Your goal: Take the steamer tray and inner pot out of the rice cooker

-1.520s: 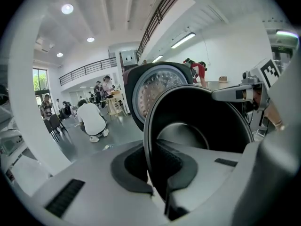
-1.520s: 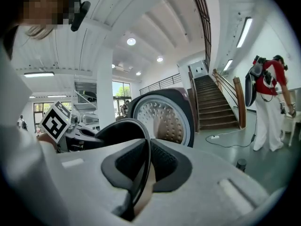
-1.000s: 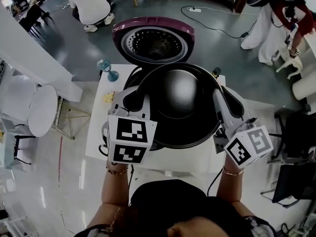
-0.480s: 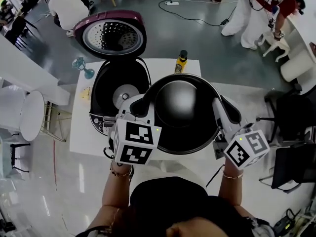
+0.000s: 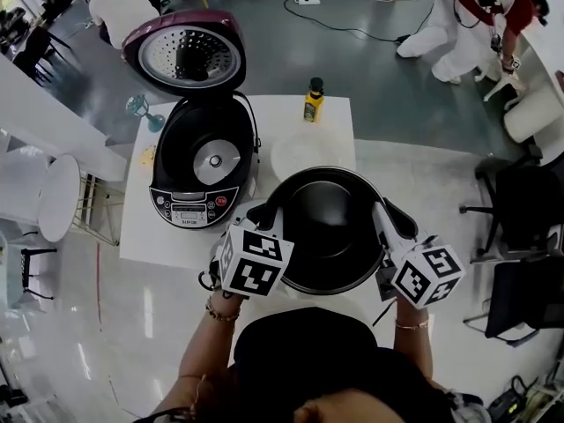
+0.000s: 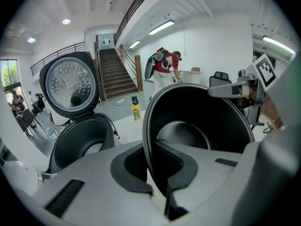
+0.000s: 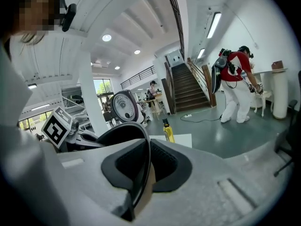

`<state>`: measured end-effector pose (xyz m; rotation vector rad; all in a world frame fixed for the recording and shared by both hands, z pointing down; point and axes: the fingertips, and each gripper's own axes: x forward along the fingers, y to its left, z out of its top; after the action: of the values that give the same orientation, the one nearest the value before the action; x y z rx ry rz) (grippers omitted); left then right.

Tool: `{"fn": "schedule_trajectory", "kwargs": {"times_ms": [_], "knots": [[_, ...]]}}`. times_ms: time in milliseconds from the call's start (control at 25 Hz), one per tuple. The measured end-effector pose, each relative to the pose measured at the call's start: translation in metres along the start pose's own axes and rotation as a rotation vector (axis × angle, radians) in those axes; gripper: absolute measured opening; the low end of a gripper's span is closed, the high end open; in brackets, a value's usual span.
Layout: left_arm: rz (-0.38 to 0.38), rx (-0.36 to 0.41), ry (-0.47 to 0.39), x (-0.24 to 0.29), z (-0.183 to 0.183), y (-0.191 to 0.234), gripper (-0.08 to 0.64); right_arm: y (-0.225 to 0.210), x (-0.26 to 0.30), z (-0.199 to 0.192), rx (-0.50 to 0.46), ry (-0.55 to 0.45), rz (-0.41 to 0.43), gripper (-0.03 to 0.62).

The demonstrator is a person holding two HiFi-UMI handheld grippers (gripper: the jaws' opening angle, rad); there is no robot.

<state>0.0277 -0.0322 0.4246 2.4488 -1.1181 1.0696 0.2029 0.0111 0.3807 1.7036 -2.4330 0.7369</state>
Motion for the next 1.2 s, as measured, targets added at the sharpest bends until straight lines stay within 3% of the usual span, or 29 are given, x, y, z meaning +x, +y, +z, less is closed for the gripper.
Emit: {"fn": "schedule_trajectory", "kwargs": {"times_ms": [720, 1200], "knots": [[-0.063, -0.039, 0.193, 0.054, -0.071, -0.035, 0.012, -0.041, 0.012, -0.089, 0.132, 0.183, 0.003, 0.037], [-0.074, -0.033, 0.272, 0.092, -0.088, -0.027, 0.012, -0.064, 0.044, -0.121, 0.22, 0.242, 0.017, 0.037]]}}
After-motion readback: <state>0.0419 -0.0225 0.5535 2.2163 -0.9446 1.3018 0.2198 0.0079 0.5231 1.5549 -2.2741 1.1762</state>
